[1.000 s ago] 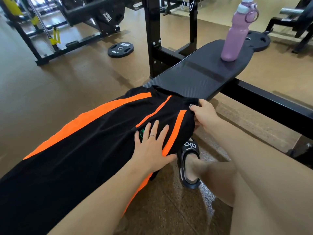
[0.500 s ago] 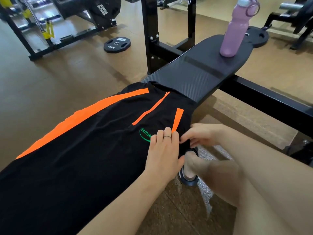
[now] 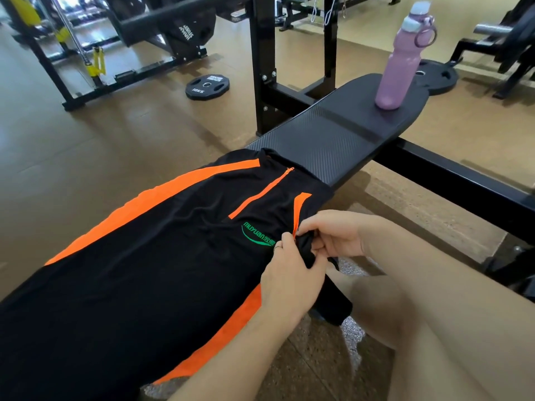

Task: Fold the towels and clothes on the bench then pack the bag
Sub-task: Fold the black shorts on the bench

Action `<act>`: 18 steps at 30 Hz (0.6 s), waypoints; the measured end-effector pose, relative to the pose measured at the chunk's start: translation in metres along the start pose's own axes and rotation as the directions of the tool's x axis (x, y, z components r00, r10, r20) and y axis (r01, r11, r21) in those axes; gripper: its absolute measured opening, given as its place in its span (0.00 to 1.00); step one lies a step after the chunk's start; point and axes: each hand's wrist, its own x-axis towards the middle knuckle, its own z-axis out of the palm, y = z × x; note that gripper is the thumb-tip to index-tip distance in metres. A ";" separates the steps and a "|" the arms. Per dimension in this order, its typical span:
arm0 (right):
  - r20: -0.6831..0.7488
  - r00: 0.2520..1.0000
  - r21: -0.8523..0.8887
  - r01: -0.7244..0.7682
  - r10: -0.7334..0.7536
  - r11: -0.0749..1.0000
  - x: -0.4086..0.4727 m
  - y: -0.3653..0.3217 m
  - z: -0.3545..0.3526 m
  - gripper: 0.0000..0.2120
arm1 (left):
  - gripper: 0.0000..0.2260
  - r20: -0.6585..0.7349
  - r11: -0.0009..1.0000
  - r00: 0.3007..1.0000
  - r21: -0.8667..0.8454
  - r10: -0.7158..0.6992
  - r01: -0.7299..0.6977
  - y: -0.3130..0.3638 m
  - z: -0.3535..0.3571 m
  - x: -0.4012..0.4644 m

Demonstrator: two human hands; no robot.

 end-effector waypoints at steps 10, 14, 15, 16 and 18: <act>-0.061 0.998 0.086 0.004 0.001 0.996 -0.008 -0.009 0.016 0.11 | 0.11 -0.192 0.996 0.981 -0.075 0.028 -0.043 0.002 -0.031 0.004; -0.090 0.996 0.110 0.022 -0.012 0.994 -0.008 -0.009 0.020 0.08 | 0.18 -0.093 0.997 0.995 0.066 0.045 -0.039 0.001 -0.038 0.006; -0.099 0.995 0.111 0.022 -0.011 0.994 -0.007 -0.009 0.020 0.09 | 0.22 -0.065 0.995 0.997 0.086 0.049 -0.043 0.002 -0.038 0.005; -0.098 0.995 0.108 0.016 -0.006 0.994 -0.007 -0.010 0.021 0.10 | 0.24 -0.050 0.993 0.997 0.104 0.057 -0.052 0.002 -0.037 0.004; -0.100 0.995 0.072 0.011 -0.004 0.997 -0.007 -0.011 0.021 0.12 | 0.22 -0.035 0.989 0.997 0.134 0.070 -0.065 0.002 -0.033 0.005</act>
